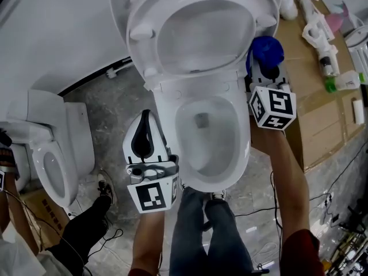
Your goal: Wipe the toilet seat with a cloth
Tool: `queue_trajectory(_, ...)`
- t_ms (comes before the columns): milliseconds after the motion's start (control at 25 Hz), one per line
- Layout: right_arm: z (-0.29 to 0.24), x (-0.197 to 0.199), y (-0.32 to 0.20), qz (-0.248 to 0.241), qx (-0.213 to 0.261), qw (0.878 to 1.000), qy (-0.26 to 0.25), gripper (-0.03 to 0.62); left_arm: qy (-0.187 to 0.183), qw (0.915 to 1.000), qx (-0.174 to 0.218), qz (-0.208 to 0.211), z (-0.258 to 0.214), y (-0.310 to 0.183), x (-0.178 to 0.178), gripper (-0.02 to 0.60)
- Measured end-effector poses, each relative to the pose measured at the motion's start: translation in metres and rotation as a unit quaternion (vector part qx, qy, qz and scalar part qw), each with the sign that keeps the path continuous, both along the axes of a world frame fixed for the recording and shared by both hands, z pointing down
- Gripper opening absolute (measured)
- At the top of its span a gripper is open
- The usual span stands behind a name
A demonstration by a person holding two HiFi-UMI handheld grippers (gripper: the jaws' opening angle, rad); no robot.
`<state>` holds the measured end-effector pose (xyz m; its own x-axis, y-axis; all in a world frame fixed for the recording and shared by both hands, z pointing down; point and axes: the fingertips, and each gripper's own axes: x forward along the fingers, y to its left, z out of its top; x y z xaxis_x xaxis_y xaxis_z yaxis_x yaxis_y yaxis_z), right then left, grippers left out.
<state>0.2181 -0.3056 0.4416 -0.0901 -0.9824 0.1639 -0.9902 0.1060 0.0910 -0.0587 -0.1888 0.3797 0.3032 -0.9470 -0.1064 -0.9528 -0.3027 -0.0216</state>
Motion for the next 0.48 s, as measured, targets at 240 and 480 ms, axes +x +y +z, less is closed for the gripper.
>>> queue_trajectory(240, 0.05, -0.002, 0.003, 0.006, -0.03, 1.0, -0.006, 0.054, -0.004, 0.9999, -0.012, -0.007, 0.026, 0.0, -0.01, 0.016)
queue_trajectory(480, 0.068, -0.009, 0.006, 0.001, -0.011, 1.0, 0.004, 0.054, -0.004, 0.9999, -0.014, -0.009, 0.045, -0.001, -0.013, 0.015)
